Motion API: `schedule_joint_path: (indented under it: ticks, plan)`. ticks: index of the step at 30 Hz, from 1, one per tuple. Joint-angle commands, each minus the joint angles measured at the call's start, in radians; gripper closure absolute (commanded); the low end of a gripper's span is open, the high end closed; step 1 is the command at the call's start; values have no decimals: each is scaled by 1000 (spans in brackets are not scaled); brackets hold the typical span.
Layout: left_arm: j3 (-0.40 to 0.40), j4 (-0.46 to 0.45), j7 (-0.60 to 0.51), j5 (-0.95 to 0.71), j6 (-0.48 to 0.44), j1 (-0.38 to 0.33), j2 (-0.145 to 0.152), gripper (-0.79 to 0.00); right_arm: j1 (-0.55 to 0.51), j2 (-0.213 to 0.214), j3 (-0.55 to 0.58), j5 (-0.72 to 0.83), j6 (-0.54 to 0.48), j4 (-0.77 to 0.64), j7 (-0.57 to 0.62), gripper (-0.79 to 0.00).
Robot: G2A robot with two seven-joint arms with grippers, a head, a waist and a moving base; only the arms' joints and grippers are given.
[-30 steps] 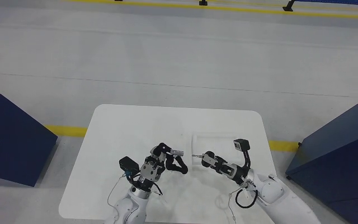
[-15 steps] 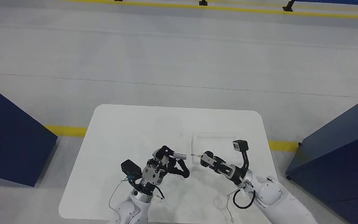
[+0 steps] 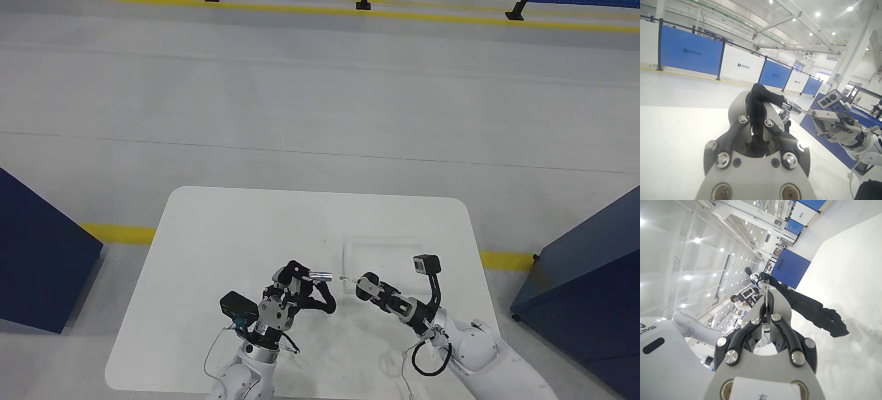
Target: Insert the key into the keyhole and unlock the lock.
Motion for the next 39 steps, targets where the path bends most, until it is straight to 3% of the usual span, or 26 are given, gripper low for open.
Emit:
schedule_joint_path:
  ticks: [1,14,25,39]
  plan:
    - [0,0,0,0,-1,0,0,0,0,0,0,0,0,0,0,0]
    - [0,0,0,0,-1,0,0,0,-1,0,0,-3,4,-2,-2,0]
    - [0,0,0,0,-1,0,0,0,-42,-14,32,-149,13,-37,-104,0]
    - [0,0,0,0,-1,0,0,0,-57,-31,47,-170,-20,-41,-96,0]
